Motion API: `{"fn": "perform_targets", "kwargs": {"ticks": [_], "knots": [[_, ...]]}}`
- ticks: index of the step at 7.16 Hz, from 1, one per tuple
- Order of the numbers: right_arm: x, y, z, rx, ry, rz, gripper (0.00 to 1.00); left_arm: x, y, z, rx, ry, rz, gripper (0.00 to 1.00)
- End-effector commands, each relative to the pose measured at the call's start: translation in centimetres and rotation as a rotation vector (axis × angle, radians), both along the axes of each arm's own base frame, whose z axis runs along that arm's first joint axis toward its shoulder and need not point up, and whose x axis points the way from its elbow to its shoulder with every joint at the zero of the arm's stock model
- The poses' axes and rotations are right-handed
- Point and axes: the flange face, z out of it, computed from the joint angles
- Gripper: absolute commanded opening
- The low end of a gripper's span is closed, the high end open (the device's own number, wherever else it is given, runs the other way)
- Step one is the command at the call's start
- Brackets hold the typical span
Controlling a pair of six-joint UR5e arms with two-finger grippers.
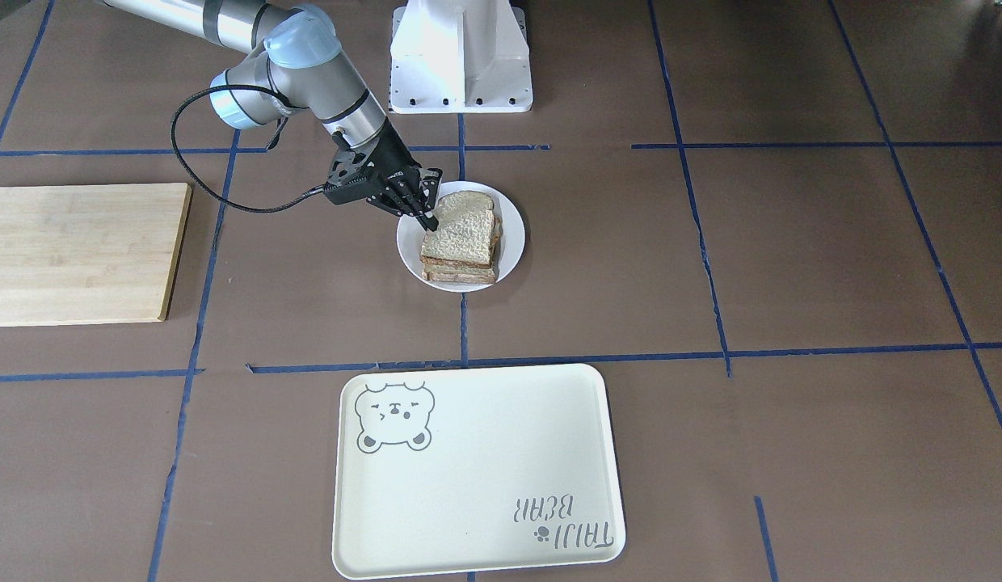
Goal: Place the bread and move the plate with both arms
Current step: 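Lower the bread onto the egg and open the right gripper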
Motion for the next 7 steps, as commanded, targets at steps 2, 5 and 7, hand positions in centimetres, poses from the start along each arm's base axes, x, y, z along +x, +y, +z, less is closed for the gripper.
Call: {"fn": "perform_targets", "kwargs": {"ticks": [2,5,7], "knots": [[-0.2,0.2,-0.6,0.002,-0.015,-0.004,1.00,0.1,-0.2,-0.3,0.006,0.000,0.001,1.00],[2.2,-2.0,-2.0,0.001,-0.037,0.011,1.00,0.1,-0.9,-1.1,-0.004,0.000,-0.023,1.00],[8.5,-7.3,-2.7,-0.069,-0.022,-0.017,1.00,0.7,-1.5,-2.1,0.025,0.013,-0.038,1.00]]}}
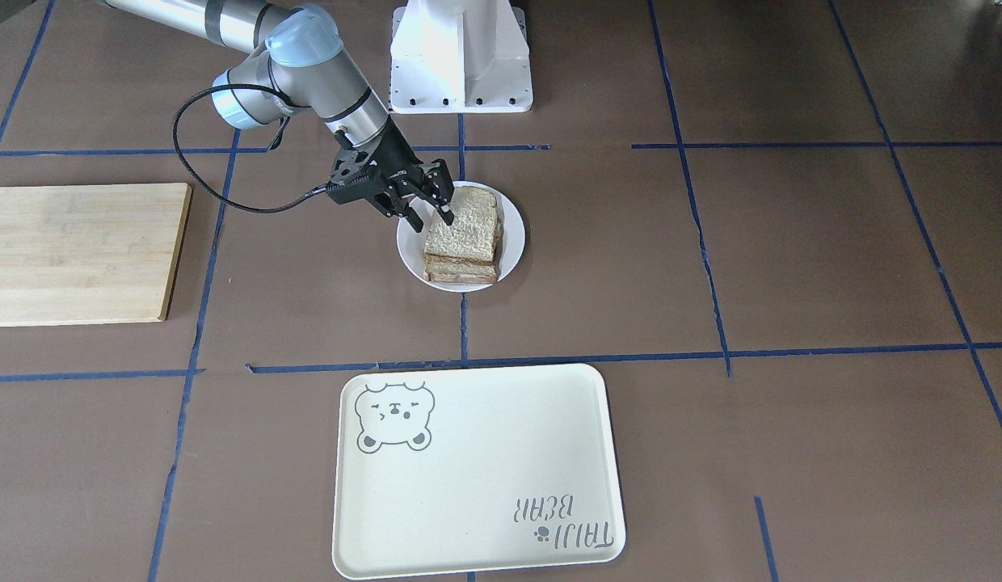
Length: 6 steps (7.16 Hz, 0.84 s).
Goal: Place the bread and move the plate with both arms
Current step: 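Lower the bread onto the egg and open the right gripper, then withdraw the right arm away while the left arm reaches toward the plate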
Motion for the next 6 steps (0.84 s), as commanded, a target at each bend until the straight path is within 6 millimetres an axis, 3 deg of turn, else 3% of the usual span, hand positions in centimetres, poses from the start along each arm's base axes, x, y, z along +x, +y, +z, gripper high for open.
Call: {"fn": "perform_targets", "kwargs": {"ticks": [1,3,4,6], "knots": [[6.8,-5.1,-0.8,-0.084,0.066,-0.002,1.00,2.6,-1.1,-2.0,0.036,0.058,-0.037,1.00],[12.2,-8.5,-0.3,0.028,0.292,-0.053,1.00,5.7,-2.1,-5.4,0.099,0.119,-0.156,1.00],[15.2,-10.0,0.6,0.032,0.418,-0.102,1.00,8.5,-2.1,-7.4,0.075,0.192,-0.207,1.00],[21.3,-13.4,3.9,0.096,0.589,-0.190,1.00,15.2,-3.5,-13.4,0.014,0.319,-0.265,1.00]]}}
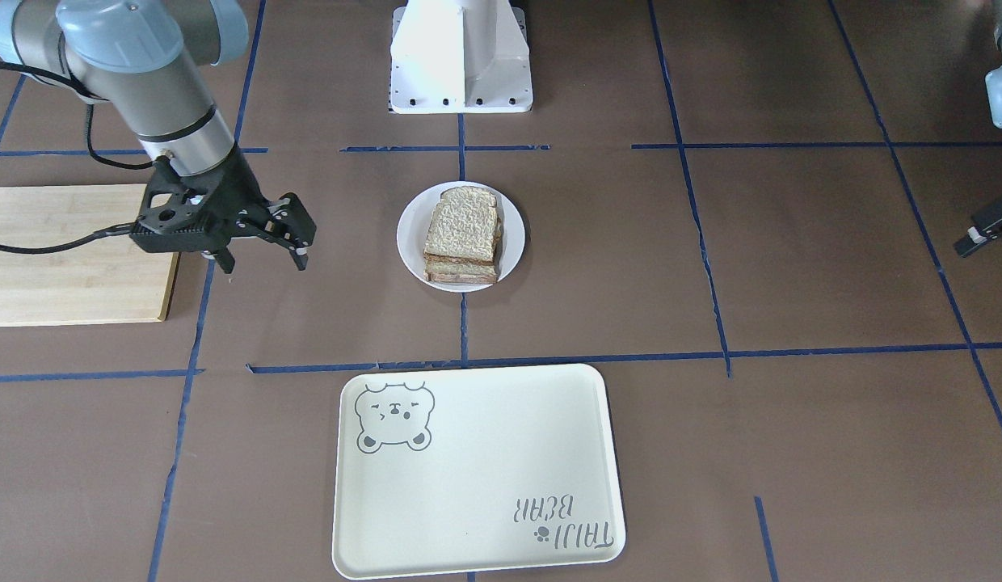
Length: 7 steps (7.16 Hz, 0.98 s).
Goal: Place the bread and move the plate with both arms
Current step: 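Withdraw the right arm away while the left arm reaches toward the plate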
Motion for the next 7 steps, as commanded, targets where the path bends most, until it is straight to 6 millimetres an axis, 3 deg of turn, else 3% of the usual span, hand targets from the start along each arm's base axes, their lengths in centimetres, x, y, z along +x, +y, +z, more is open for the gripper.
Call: {"fn": "perform_targets", "kwargs": {"ticks": [1,2,4,5,7], "knots": [[7.9,-3.2,4.4,0.036,0.143,-0.137,1.00,7.3,-0.6,-6.1,-0.058,0.157,-0.037,1.00],[12.2,-4.6,6.2,0.044,0.184,-0.205,1.00,9.6,0.0,-7.6,-0.086,0.206,-0.071,1.00],[18.1,-6.2,8.4,0.059,0.236,-0.314,1.00,15.7,2.7,-9.6,-0.120,0.346,-0.137,1.00],[20.0,-7.0,9.8,0.050,0.195,-0.348,1.00,19.5,4.7,-10.4,-0.155,0.425,-0.161,1.00],[22.4,-5.7,13.7,0.005,0.125,-0.373,1.00,29.1,10.8,-12.2,-0.230,0.593,-0.221,1.00]]}}
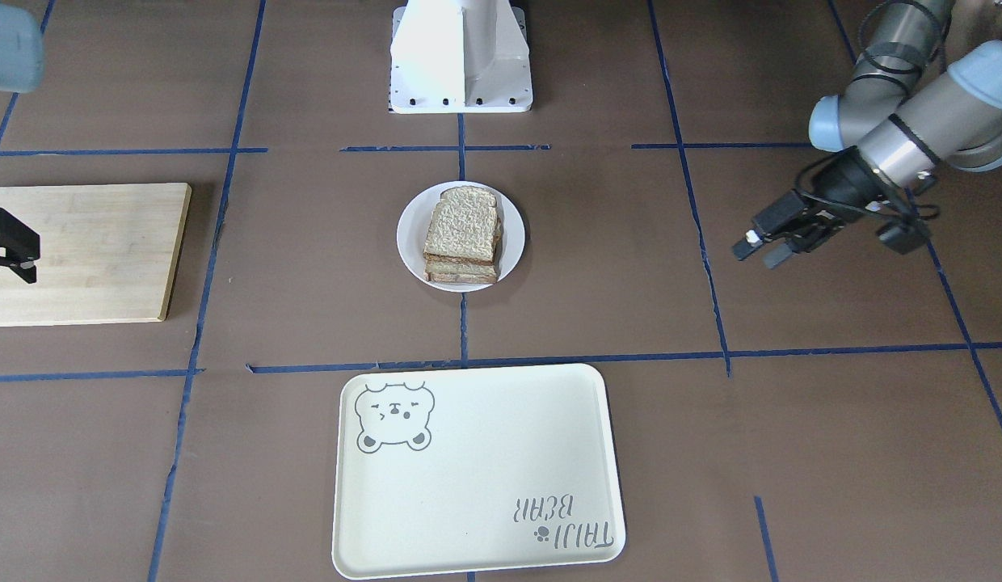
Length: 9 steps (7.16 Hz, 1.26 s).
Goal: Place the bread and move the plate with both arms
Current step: 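Withdraw the right arm away while the left arm reaches toward the plate, then move the left gripper to the plate rim and grasp the plate edge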
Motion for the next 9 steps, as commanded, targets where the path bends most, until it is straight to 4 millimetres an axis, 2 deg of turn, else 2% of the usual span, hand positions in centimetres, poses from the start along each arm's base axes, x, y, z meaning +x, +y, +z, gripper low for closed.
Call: {"fn": "perform_targets", "kwargs": {"ticks": [1,2,3,5,8,9], "knots": [[2.7,1.3,3.7,-0.044,-0.051,-0.023,1.00,9.6,5.5,-3.6,-0.070,0.154,-0.019,0.93],[3.2,1.7,4.6,-0.058,-0.063,-0.027,1.00,12.6,6.0,-7.0,-0.125,0.220,0.020,0.81],[3.2,1.8,4.8,-0.062,-0.062,-0.026,1.00,14.1,6.9,-7.7,-0.138,0.229,0.048,0.62],[3.2,1.9,5.0,-0.069,-0.061,-0.023,1.00,16.6,8.0,-6.6,-0.151,0.200,0.082,0.56],[3.2,2.0,5.0,-0.070,-0.064,-0.022,1.00,20.0,6.4,-6.6,-0.162,0.180,0.083,0.49],[3.2,2.0,5.0,-0.070,-0.064,-0.022,1.00,21.4,7.7,-7.0,-0.165,0.176,0.112,0.48]]}}
